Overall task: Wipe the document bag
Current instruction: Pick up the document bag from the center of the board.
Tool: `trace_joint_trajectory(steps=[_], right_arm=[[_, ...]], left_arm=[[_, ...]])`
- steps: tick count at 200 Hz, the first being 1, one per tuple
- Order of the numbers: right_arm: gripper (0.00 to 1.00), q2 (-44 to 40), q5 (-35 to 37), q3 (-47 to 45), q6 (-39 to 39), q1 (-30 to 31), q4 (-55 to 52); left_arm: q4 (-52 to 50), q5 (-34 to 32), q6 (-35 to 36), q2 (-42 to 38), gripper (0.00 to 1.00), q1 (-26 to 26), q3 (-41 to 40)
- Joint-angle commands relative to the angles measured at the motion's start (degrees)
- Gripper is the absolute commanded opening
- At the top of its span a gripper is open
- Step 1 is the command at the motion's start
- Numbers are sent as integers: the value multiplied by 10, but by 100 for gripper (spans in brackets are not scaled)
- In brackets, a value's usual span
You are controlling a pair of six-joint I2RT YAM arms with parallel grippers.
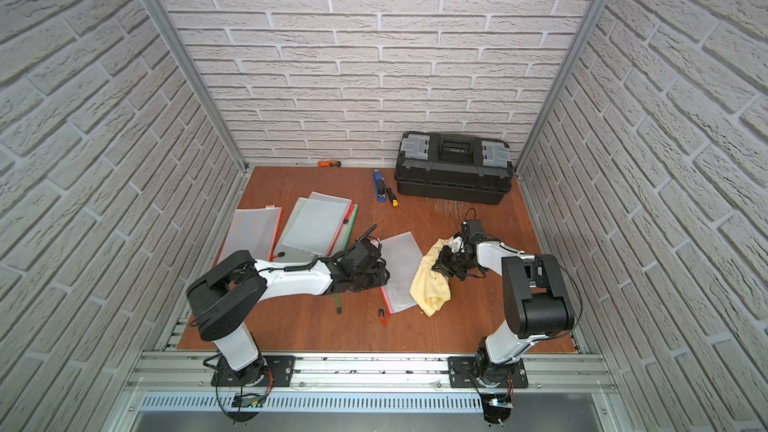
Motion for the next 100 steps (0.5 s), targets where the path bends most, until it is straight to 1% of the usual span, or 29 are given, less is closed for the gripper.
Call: trace_joint_trajectory(steps=[1, 14, 45, 69, 100], right_arm=[[2, 18, 12, -18, -5, 16, -15], [2, 19, 12, -17, -4, 19, -13], [2, 20, 12, -15, -5, 22, -15], [2, 16, 13, -14, -6, 22, -18], [2, -14, 8, -3, 0, 22, -33]], left_arm=[[8, 3, -14, 24, 30, -9, -17], [15, 4, -15, 26, 20, -9, -15], [11, 9, -10, 35, 0, -9, -4], [-16, 2, 4, 20, 0, -9, 8], [-128, -30, 55, -32, 0, -3, 46]])
